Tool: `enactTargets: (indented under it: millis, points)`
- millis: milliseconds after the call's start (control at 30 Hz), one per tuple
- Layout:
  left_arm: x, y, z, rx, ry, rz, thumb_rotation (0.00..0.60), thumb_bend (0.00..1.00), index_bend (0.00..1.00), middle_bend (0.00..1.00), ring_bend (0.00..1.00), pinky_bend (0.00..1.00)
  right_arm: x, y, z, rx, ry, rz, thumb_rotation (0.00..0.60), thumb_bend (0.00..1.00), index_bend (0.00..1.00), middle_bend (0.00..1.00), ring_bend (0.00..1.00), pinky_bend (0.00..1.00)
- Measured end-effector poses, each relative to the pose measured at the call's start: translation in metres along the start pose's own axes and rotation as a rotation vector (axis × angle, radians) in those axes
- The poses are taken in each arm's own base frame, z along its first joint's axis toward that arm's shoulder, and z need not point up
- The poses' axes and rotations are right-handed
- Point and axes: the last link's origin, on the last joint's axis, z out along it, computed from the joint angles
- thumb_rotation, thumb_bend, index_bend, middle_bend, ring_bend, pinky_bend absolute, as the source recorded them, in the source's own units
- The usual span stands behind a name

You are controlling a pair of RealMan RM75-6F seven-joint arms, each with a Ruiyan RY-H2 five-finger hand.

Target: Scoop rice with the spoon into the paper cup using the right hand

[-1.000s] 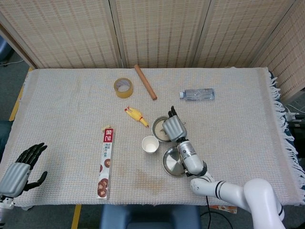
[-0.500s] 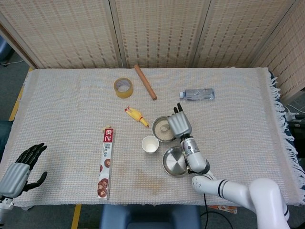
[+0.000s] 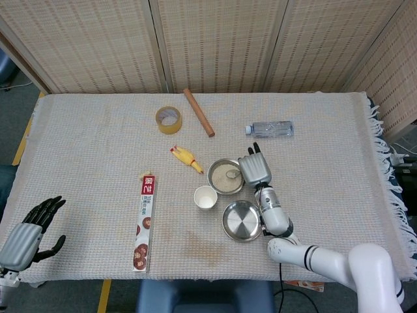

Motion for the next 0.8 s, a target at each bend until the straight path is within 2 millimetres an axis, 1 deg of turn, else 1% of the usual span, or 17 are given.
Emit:
enactTargets:
  millis: [400,633,800]
  points:
    - [0.000,-0.002,0.000,0.002,0.000,-0.003,0.600,0.41,0.00,0.00,0.00,0.13,0.016,-0.002,-0.008,0.031,0.046,0.033,0.600,0.34,0.81,0.55,0.18,0.11]
    - [0.000,-0.001,0.001,0.005,0.001,-0.001,0.600,0.41,0.00,0.00,0.00,0.13,0.040,-0.022,-0.026,0.113,0.089,0.104,0.600,0.34,0.81,0.55,0.19,0.11]
    - [0.001,-0.001,0.000,0.005,0.003,-0.001,0.600,0.41,0.00,0.00,0.00,0.13,0.051,-0.035,-0.037,0.171,0.110,0.098,0.600,0.34,0.81,0.55,0.18,0.11]
